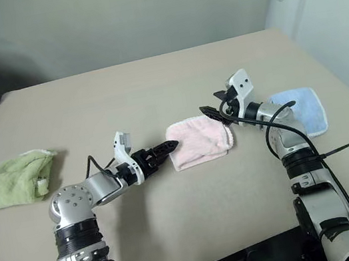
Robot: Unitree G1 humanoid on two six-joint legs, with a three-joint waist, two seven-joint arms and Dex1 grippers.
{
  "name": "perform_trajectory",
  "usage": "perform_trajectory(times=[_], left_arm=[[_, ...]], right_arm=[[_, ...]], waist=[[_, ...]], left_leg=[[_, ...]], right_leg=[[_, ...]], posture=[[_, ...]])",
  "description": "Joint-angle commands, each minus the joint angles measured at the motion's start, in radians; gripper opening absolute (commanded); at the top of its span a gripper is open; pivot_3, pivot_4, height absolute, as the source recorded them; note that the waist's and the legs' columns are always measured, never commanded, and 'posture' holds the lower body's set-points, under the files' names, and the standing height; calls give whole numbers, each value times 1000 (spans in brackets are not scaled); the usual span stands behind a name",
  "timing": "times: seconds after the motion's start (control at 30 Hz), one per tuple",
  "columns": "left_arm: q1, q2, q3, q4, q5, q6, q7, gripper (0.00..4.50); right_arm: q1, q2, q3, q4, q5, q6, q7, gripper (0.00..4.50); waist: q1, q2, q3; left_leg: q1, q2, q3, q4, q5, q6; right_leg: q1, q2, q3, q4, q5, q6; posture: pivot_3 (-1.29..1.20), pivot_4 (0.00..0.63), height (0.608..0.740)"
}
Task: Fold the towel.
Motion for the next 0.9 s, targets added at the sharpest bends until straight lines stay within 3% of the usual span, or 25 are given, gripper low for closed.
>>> perform_trajectory(times=[0.03,0.43,0.47,0.53,0.8,0.9], left_arm=[[-36,-38,-42,42,23,-14,-26,4451],[-94,-114,-110,127,121,-53,-72,4451],[-97,-119,-109,127,123,-57,-73,4292],[-101,-128,-104,123,125,-64,-82,3922],[-73,-145,-100,61,128,-67,-102,957],[-63,-161,-79,41,119,-77,-87,72]], right_arm=[[-7,-1,-25,-35,10,-25,-20,3738],[5,4,-19,-51,7,-37,-44,3738],[7,5,-17,-54,6,-38,-46,3738],[10,8,-16,-58,5,-39,-49,3738],[2,15,-26,-42,-1,-59,-81,3738],[-9,20,-34,-24,0,-74,-101,3738]], waist=[[4,0,0],[21,0,0],[23,0,0],[23,0,0],[21,0,0],[20,0,0]], left_leg=[[0,0,0,0,0,0],[0,-1,0,0,1,2],[0,-1,0,0,1,2],[0,-1,0,1,1,3],[-1,-2,0,-1,2,3],[-1,-2,1,-2,2,3]], right_leg=[[0,0,0,0,0,0],[2,-1,0,0,1,1],[2,-1,0,0,1,2],[2,-2,0,-1,1,2],[0,-2,1,-2,2,3],[0,-2,1,-2,2,3]], posture=[[0,150,740],[0,150,740],[0,150,740],[0,150,740],[0,150,740],[0,150,740]])
